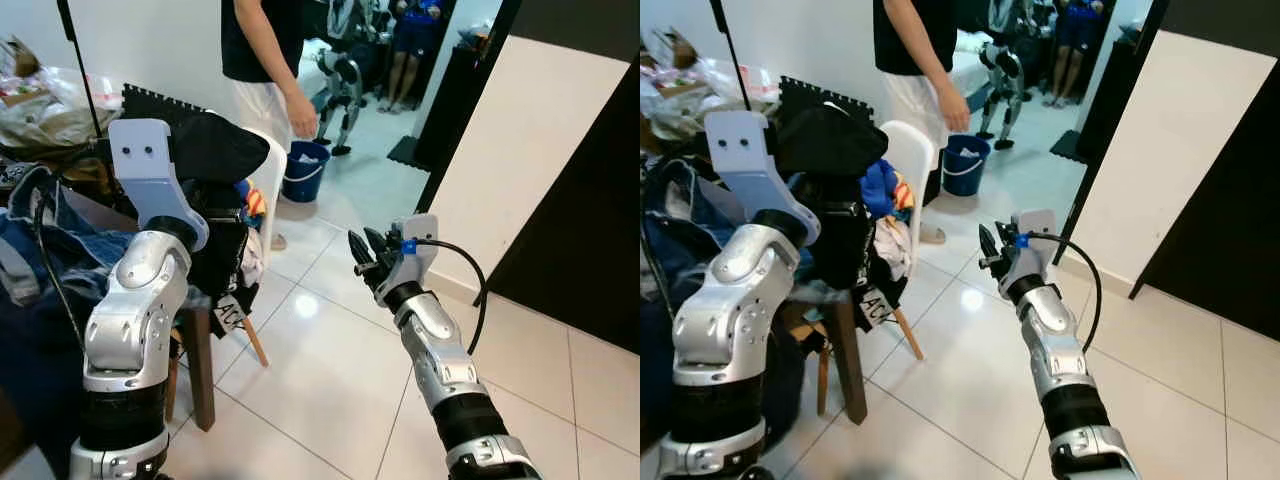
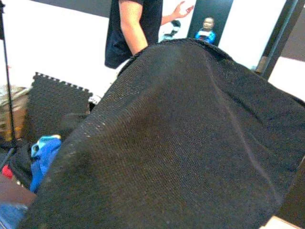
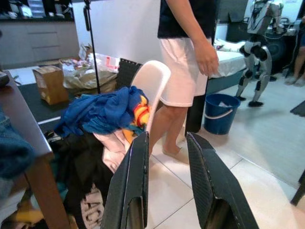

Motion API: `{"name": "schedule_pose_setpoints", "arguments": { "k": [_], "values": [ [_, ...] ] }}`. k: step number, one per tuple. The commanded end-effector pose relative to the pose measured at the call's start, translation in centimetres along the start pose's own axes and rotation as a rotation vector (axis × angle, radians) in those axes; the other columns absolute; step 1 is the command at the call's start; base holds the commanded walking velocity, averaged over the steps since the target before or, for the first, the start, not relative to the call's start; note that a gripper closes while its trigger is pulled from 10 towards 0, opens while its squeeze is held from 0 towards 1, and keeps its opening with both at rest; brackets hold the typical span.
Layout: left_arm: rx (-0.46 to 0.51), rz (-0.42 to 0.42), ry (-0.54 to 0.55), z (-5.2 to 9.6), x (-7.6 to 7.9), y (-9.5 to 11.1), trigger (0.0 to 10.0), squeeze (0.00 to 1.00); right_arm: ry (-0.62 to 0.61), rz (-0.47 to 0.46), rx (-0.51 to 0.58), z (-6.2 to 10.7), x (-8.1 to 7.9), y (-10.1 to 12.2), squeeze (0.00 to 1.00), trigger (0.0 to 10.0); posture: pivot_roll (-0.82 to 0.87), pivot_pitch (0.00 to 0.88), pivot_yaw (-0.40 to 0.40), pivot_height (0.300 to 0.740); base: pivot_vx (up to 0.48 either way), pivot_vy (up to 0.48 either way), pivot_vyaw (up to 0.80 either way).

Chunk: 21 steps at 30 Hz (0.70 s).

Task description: Hang hanger

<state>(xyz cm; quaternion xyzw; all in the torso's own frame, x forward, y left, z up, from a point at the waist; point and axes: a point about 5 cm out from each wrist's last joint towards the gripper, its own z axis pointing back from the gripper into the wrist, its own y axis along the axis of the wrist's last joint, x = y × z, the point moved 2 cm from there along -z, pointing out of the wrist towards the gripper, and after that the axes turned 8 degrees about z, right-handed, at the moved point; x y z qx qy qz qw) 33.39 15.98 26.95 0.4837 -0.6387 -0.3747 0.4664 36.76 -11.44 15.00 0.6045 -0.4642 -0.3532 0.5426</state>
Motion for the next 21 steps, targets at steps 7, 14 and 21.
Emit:
{"name": "schedule_pose_setpoints", "arguments": {
  "k": [7, 14, 21],
  "values": [
    [-0.023, 0.0, -0.029, -0.2, 0.6, -0.5, 10.0, 0.0, -0.032, 0.001, -0.01, 0.3, 0.8, -0.2, 0.0, 10.0, -0.01, 0.0, -0.114, 0.74, 0.0, -0.48, 0.0],
    [-0.048, -0.01, -0.039, -0.4, 0.4, -1.1, 10.0, 0.0, -0.052, -0.019, -0.019, 0.5, 0.9, -0.6, 0.0, 10.0, -0.01, 0.0, -0.102, 0.74, 0.0, -0.48, 0.0],
    [-0.087, -0.016, -0.06, -0.6, 0.3, -1.7, 10.0, 0.0, -0.117, -0.066, -0.037, 1.4, 1.6, -1.6, 0.0, 10.0, 0.02, 0.0, -0.04, 0.74, 0.0, -0.48, 0.0]
  ]
}}
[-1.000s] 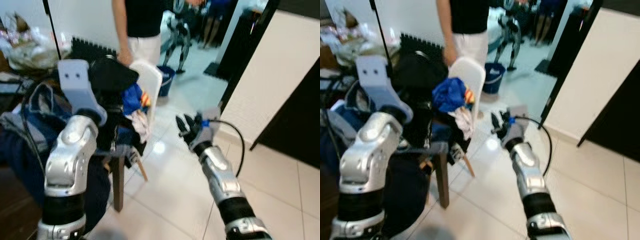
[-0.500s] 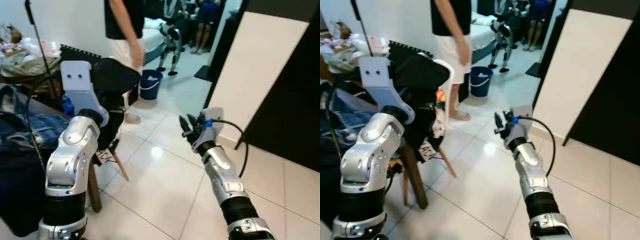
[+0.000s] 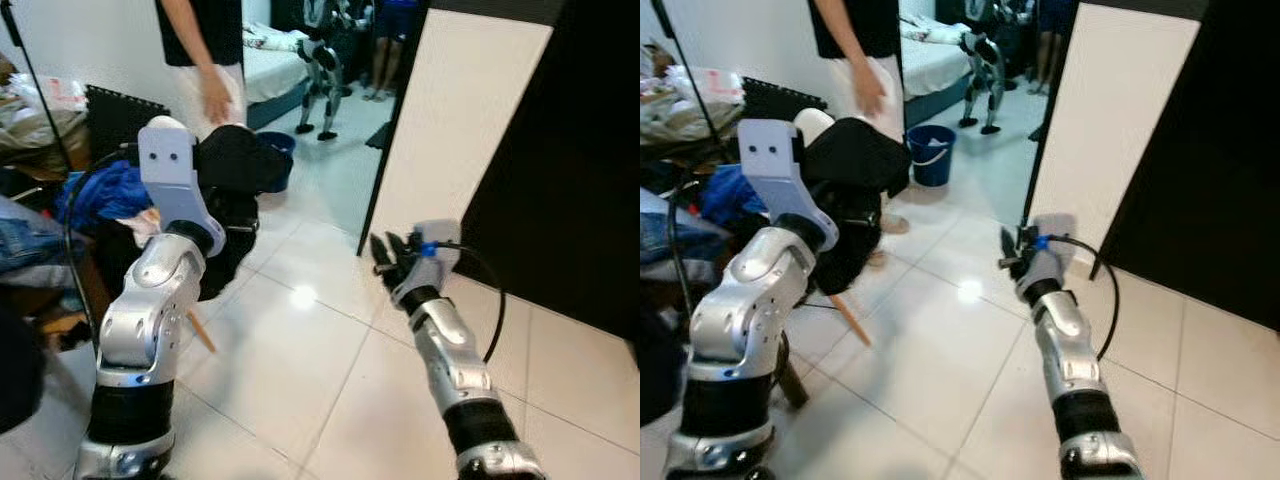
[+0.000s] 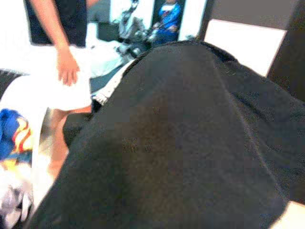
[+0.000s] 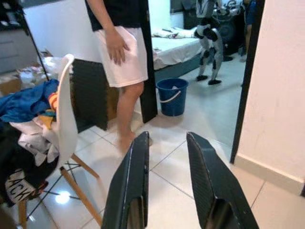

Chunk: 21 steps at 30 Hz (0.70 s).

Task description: Hang hanger

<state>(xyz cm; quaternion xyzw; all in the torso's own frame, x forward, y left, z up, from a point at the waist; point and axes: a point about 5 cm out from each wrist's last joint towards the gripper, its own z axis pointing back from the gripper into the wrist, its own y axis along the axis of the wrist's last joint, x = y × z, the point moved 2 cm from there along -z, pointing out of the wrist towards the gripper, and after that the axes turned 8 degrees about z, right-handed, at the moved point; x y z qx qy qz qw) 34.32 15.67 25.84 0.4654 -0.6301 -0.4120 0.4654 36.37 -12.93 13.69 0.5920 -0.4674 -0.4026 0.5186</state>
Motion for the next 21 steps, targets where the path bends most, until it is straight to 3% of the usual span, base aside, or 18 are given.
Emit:
{"name": "schedule_pose_setpoints", "arguments": {
  "k": [1, 10, 15, 21],
  "values": [
    [-0.022, 0.0, -0.022, -0.1, 0.2, -0.3, 10.0, 0.0, -0.032, -0.015, -0.011, 0.5, 0.5, -0.6, 0.0, 10.0, 0.02, 0.0, -0.023, 0.74, 0.0, -0.48, 0.0],
    [-0.043, -0.007, -0.052, -0.4, 0.2, -0.4, 10.0, 0.0, -0.065, -0.026, -0.018, 1.3, 0.5, -1.2, 0.0, 10.0, 0.01, 0.0, -0.004, 0.74, 0.0, -0.48, 0.0],
    [-0.041, 0.076, -0.086, 0.1, 0.7, -0.9, 10.0, 0.0, -0.063, -0.016, -0.018, 1.2, 0.9, -1.0, 0.0, 10.0, 0.0, 0.0, -0.019, 0.74, 0.0, 0.192, 0.0],
    [-0.059, 0.057, -0.065, 0.9, 0.3, -1.6, 10.0, 0.0, -0.055, -0.006, -0.016, 0.9, 1.2, -0.7, 0.0, 10.0, 0.0, 0.0, -0.031, 0.74, 0.0, 0.48, 0.0]
  ]
}}
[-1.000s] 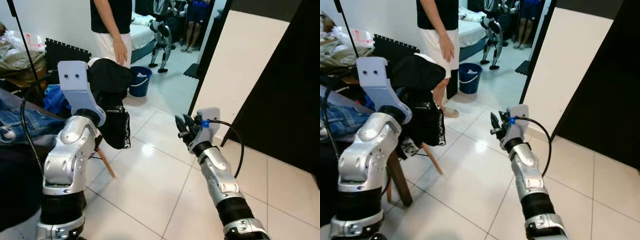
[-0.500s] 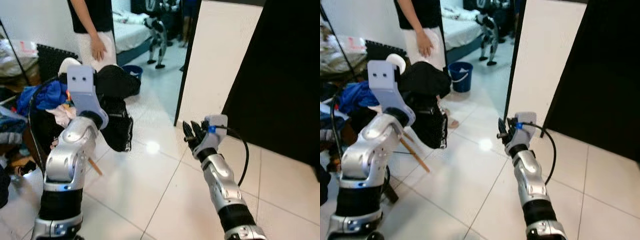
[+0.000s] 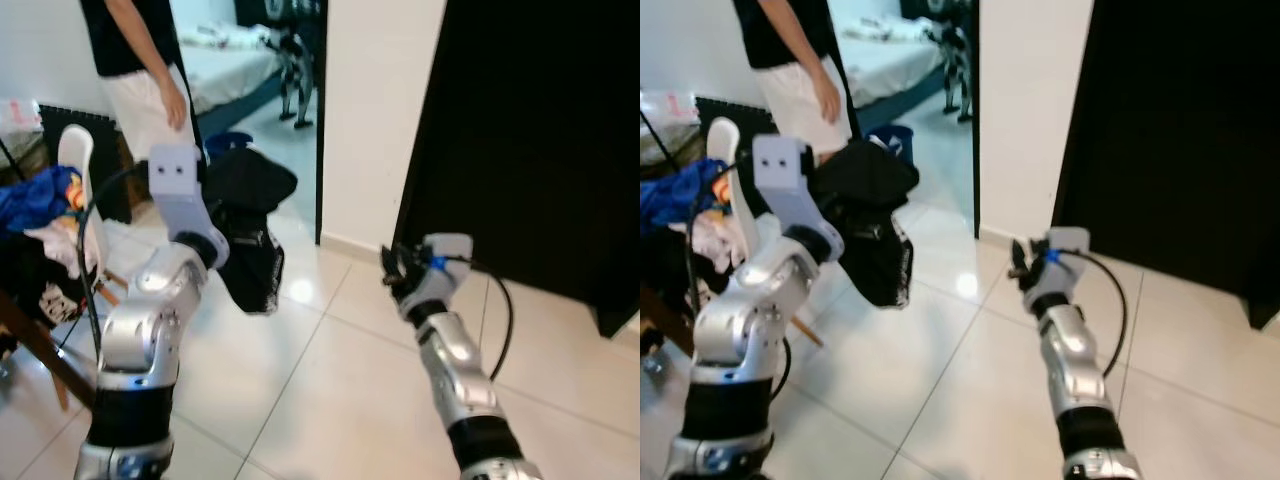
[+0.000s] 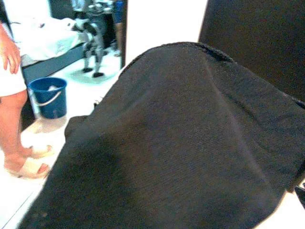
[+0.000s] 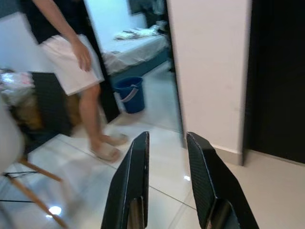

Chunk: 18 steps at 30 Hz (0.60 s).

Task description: Hang hanger

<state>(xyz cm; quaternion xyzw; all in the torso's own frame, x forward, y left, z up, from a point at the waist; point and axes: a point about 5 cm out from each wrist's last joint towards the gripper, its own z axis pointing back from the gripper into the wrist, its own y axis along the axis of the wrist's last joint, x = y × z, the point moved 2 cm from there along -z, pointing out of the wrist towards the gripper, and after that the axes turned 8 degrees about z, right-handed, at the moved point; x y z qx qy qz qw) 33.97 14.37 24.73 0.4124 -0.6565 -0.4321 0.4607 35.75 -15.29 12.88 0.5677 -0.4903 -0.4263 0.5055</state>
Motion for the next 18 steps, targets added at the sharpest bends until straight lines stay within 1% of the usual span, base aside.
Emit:
{"name": "schedule_pose_setpoints", "arguments": {
  "k": [1, 2, 5, 7, 8, 9, 11, 15, 18],
  "values": [
    [-0.01, -0.01, 0.029, 0.5, -0.7, -0.3, 10.0, 0.0, 0.028, -0.021, -0.003, -0.2, -1.0, 0.0, 0.0, 10.0, 0.0, 0.0, -0.031, 0.74, 0.0, 0.48, 0.0],
    [-0.006, -0.01, 0.044, 0.6, -1.0, -0.4, 10.0, 0.0, 0.032, -0.02, -0.004, -0.2, -1.1, 0.0, 0.0, 10.0, 0.01, 0.0, -0.037, 0.74, 0.0, 0.48, 0.0],
    [-0.026, -0.034, 0.07, 0.8, -1.6, -0.8, 10.0, 0.0, 0.039, -0.02, -0.005, -0.2, -1.3, -0.1, 0.0, 10.0, 0.01, 0.0, -0.038, 0.74, 0.0, 0.0, 0.0],
    [-0.09, -0.073, 0.086, 1.0, -2.2, -2.2, 10.0, 0.0, 0.046, -0.022, -0.011, -0.2, -1.5, -0.2, 0.0, 10.0, 0.01, 0.0, -0.038, 0.74, 0.0, 0.0, 0.0],
    [-0.09, -0.073, 0.086, 1.0, -2.2, -2.2, 10.0, 0.0, 0.046, -0.022, -0.011, -0.2, -1.5, -0.2, 0.0, 10.0, 0.01, 0.0, -0.038, 0.74, 0.0, 0.0, 0.0],
    [-0.13, -0.099, 0.1, 1.2, -2.7, -3.3, 10.0, 0.0, 0.05, -0.024, -0.02, -0.2, -1.7, -0.5, 0.0, 10.0, 0.0, 0.0, -0.036, 0.74, 0.0, 0.0, 0.0],
    [-0.176, -0.127, 0.114, 1.5, -3.3, -4.7, 10.0, 0.0, 0.055, -0.024, -0.037, -0.1, -1.8, -0.9, 0.0, 10.0, 0.0, 0.0, -0.033, 0.74, 0.0, 0.0, 0.0],
    [-0.198, -0.137, 0.117, 1.8, -3.5, -5.4, 10.0, 0.0, 0.049, -0.025, -0.057, 0.1, -1.8, -1.4, 0.0, 10.0, 0.0, 0.0, -0.03, 0.74, 0.0, 0.0, 0.0],
    [-0.26, -0.131, 0.131, 2.5, -3.7, -7.5, 10.0, 0.0, -0.004, -0.053, -0.118, 0.7, -1.1, -2.8, 0.0, 10.0, 0.0, 0.0, -0.032, 0.74, 0.0, 0.0, 0.0]
  ]
}}
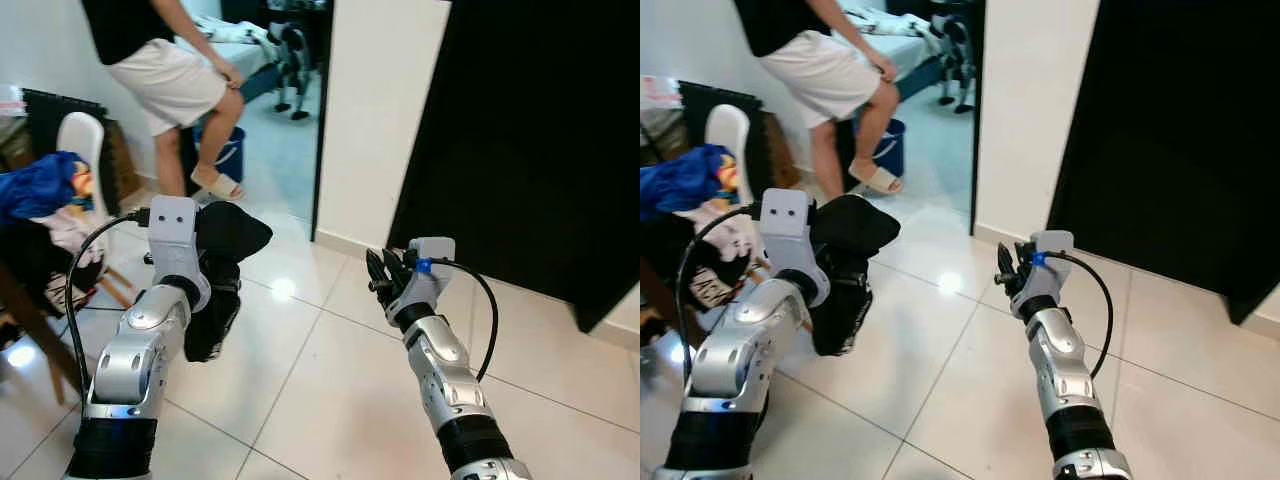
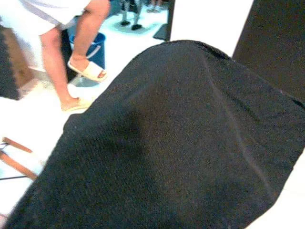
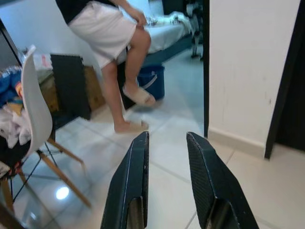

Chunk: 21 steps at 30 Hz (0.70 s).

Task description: Hang hanger

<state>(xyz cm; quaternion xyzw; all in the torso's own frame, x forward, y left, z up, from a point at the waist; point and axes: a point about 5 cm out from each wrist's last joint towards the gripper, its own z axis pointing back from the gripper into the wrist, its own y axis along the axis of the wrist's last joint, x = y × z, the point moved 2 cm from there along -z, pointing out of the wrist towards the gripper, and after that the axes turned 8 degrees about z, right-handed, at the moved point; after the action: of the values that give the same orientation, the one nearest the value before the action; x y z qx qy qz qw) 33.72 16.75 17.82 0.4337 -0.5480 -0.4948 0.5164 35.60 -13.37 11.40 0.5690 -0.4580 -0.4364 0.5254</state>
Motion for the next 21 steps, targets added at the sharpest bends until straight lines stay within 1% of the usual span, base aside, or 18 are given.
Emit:
{"name": "schedule_pose_setpoints", "arguments": {
  "k": [1, 3, 4, 5, 6, 7, 8, 9, 11, 13, 17, 19, 20, 21],
  "values": [
    [-0.056, -0.009, -0.012, 0.1, 0.3, -1.7, 10.0, 0.0, -0.046, -0.024, -0.058, 0.6, 0.8, -1.4, 0.0, 10.0, 0.0, 0.0, -0.032, 0.74, 0.0, 0.0, 0.0],
    [-0.098, -0.027, 0.017, 0.1, 0.1, -3.0, 10.0, 0.0, -0.05, -0.034, -0.104, 0.8, 0.9, -2.2, 0.0, 10.0, -0.01, 0.0, -0.036, 0.74, 0.0, 0.0, 0.0],
    [-0.098, -0.027, 0.017, 0.1, 0.1, -3.0, 10.0, 0.0, -0.05, -0.034, -0.104, 0.8, 0.9, -2.2, 0.0, 10.0, -0.01, 0.0, -0.036, 0.74, 0.0, 0.0, 0.0],
    [-0.118, -0.035, 0.009, 0.2, 0.3, -3.8, 10.0, 0.0, -0.054, -0.027, -0.144, 0.9, 1.0, -2.8, 0.0, 10.0, -0.02, 0.0, -0.042, 0.74, 0.0, 0.0, -0.8],
    [-0.118, -0.035, 0.009, 0.2, 0.3, -3.8, 10.0, 0.0, -0.054, -0.027, -0.144, 0.9, 1.0, -2.8, 0.0, 10.0, -0.02, 0.0, -0.042, 0.74, 0.0, 0.0, -0.8],
    [-0.13, -0.054, -0.016, 0.2, 0.6, -4.5, 10.0, 0.0, -0.053, -0.018, -0.17, 1.0, 1.1, -3.2, 0.0, 10.0, -0.03, 0.0, -0.043, 0.74, 0.0, 0.0, -0.8],
    [-0.13, -0.054, -0.016, 0.2, 0.6, -4.5, 10.0, 0.0, -0.053, -0.018, -0.17, 1.0, 1.1, -3.2, 0.0, 10.0, -0.03, 0.0, -0.043, 0.74, 0.0, 0.0, -0.8],
    [-0.139, -0.031, -0.03, 0.3, 1.0, -5.0, 10.0, 0.0, -0.05, -0.002, -0.186, 1.0, 1.2, -3.4, 0.0, 10.0, -0.03, 0.0, -0.043, 0.74, 0.0, 0.0, -0.8],
    [-0.139, -0.031, -0.03, 0.3, 1.0, -5.0, 10.0, 0.0, -0.05, -0.002, -0.186, 1.0, 1.2, -3.4, 0.0, 10.0, -0.03, 0.0, -0.043, 0.74, 0.0, 0.0, -0.8],
    [-0.151, -0.041, -0.036, 0.3, 1.3, -5.6, 10.0, 0.0, -0.062, 0.024, -0.217, 1.1, 1.7, -3.8, 0.0, 10.0, -0.04, 0.0, -0.04, 0.74, 0.0, 0.0, -0.8],
    [-0.185, 0.014, 0.023, 0.4, 0.5, -6.6, 10.0, 0.0, -0.097, 0.04, -0.279, 1.6, 2.1, -4.7, 0.0, 10.0, -0.04, 0.0, -0.048, 0.74, 0.0, 0.0, -0.8],
    [-0.187, 0.014, 0.029, 0.4, 0.3, -6.8, 10.0, 0.0, -0.097, 0.042, -0.289, 1.7, 2.1, -4.9, 0.0, 10.0, -0.04, 0.0, -0.048, 0.74, 0.0, 0.0, -0.8],
    [-0.18, -0.012, -0.008, 0.4, 0.7, -6.9, 10.0, 0.0, -0.098, 0.046, -0.31, 1.8, 2.1, -5.3, 0.0, 10.0, -0.03, 0.0, -0.055, 0.74, 0.0, 0.0, -0.8],
    [-0.18, -0.012, -0.008, 0.4, 0.7, -6.9, 10.0, 0.0, -0.098, 0.046, -0.31, 1.8, 2.1, -5.3, 0.0, 10.0, -0.03, 0.0, -0.055, 0.74, 0.0, 0.0, -0.8]
  ]
}}
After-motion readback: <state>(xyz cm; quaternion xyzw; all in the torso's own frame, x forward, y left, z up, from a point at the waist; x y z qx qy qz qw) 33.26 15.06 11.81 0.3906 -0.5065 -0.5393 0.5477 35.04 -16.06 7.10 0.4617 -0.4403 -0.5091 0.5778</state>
